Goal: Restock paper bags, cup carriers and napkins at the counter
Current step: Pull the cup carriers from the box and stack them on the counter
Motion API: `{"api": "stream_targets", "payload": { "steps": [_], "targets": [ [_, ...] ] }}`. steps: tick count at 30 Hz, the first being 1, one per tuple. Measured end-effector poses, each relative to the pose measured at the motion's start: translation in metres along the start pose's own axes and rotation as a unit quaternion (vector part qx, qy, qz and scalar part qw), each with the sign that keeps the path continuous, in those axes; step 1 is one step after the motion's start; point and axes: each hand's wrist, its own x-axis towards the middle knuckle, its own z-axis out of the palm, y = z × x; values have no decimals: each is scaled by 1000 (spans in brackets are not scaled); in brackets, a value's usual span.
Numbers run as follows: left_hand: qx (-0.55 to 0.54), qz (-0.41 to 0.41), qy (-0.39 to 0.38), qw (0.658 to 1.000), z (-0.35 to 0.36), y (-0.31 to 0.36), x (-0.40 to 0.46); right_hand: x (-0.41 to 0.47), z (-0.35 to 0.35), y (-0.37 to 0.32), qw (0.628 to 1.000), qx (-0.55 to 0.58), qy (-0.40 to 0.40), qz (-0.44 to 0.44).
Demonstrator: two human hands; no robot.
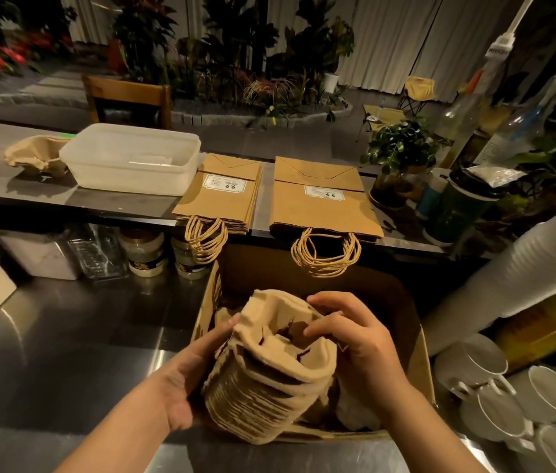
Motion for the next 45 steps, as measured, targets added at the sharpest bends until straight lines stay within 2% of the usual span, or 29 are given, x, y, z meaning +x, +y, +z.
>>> {"api": "stream_targets", "payload": {
  "steps": [5, 7, 9, 10, 12, 15, 18, 21, 23, 24, 26, 28, 31, 34, 35, 38, 41, 42, 45],
  "targets": [
    [24, 25, -10, 999, 0, 0, 2, 9, 0, -1, 991, -87, -101, -24],
    [42, 57, -16, 997, -2, 0, 2, 12, -3, -1, 990, -80, -120, 6],
    [55, 74, -16, 996, 0, 2, 2, 15, -2, -9, 985, 51, -101, 128],
    [56, 84, -14, 995, 0, 3, 3, 17, 1, -15, 970, 128, -88, 185],
    [58, 103, -12, 993, 3, 3, 4, 22, 7, -30, 944, 188, -111, 246],
    [78, 115, -18, 990, 9, 1, 5, 26, 17, -38, 944, 113, -199, 236],
    [78, 133, -10, 988, 8, 5, 7, 34, 22, -44, 947, 74, -222, 219],
    [66, 145, -22, 987, 1, 9, 10, 39, 29, -44, 942, 97, -239, 215],
    [56, 151, -32, 986, -6, 12, 10, 42, 32, -41, 937, 175, -193, 233],
    [39, 151, -33, 987, -13, 14, 10, 44, 34, -39, 928, 228, -136, 260],
    [-41, 142, -60, 987, -27, 20, 11, 46, 41, -28, 879, 326, 1, 347],
    [-119, 141, -110, 977, -39, 27, 10, 47, 47, -13, 818, 361, 74, 442],
    [-171, 161, -176, 956, -56, 34, 9, 40, 60, 16, 779, 321, 54, 537],
    [-115, 197, -173, 958, -63, 31, 9, 33, 76, 42, 753, 262, 20, 604],
    [-114, 213, -203, 949, -80, 28, 19, 32, 82, 47, 751, 241, 1, 615],
    [-65, 237, -317, 916, -95, 27, 27, 34, 105, 61, 762, 169, -102, 617],
    [-39, 235, -345, 908, -94, 27, 29, 38, 131, 71, 756, 97, -157, 628],
    [-34, 229, -342, 911, -94, 27, 30, 40, 138, 74, 764, 85, -168, 617],
    [-45, 213, -347, 912, -93, 29, 33, 40, 158, 83, 824, -21, -243, 511]
  ]
}}
